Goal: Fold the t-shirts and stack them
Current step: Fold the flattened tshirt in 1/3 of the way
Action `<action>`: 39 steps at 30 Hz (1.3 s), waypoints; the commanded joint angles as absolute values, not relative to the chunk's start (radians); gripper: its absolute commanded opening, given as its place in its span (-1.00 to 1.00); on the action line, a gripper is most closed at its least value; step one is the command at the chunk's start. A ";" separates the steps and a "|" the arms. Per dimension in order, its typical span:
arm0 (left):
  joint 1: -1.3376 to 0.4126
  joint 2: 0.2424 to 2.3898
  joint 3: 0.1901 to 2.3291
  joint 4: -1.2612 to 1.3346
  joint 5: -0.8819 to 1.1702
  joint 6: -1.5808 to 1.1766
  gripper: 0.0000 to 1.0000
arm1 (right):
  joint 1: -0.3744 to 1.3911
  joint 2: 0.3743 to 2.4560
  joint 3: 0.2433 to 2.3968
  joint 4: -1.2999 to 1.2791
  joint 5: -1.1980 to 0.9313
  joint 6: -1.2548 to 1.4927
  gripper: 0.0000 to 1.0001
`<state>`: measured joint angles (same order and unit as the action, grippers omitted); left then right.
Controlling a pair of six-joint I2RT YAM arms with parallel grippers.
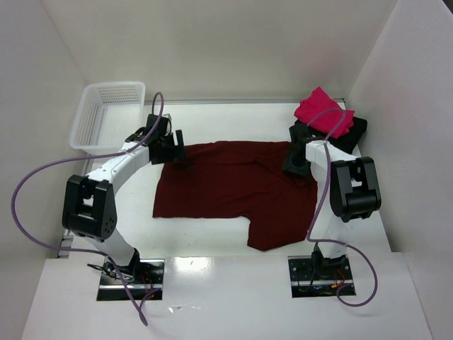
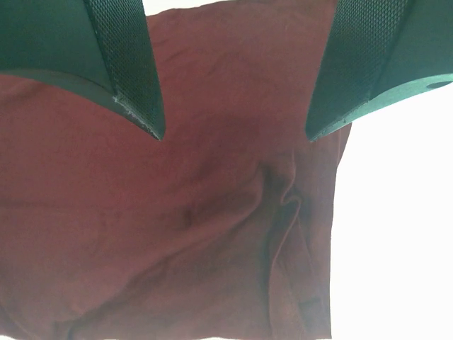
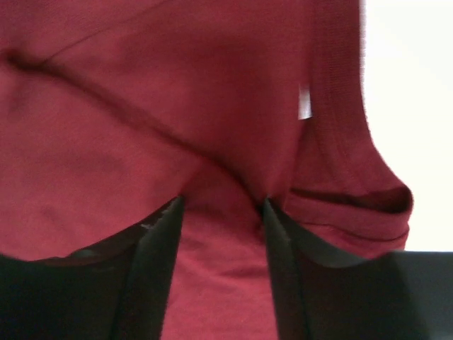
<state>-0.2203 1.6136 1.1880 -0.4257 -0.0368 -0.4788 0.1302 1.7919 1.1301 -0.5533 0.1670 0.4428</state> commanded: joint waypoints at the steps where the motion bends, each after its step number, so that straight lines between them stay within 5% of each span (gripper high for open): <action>1: -0.210 1.684 1.272 -0.413 -0.051 -0.497 0.71 | 0.149 1.665 1.201 -0.559 0.074 0.419 0.22; 8: -0.186 1.792 1.331 -0.391 -0.084 -0.511 0.58 | 0.149 1.575 1.201 -0.518 -0.015 0.419 0.32; 28: -0.155 2.062 1.611 -0.417 -0.227 -0.443 0.34 | 0.293 1.752 1.361 -0.479 -0.074 0.437 0.32; 39: -0.155 2.075 1.575 -0.425 -0.204 -0.414 0.31 | 0.293 1.770 1.349 -0.478 -0.054 0.437 0.34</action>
<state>-0.1593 2.0766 1.5883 -0.4198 -0.2100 -0.4434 0.2859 1.7612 1.3167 -0.5079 -0.0631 0.4328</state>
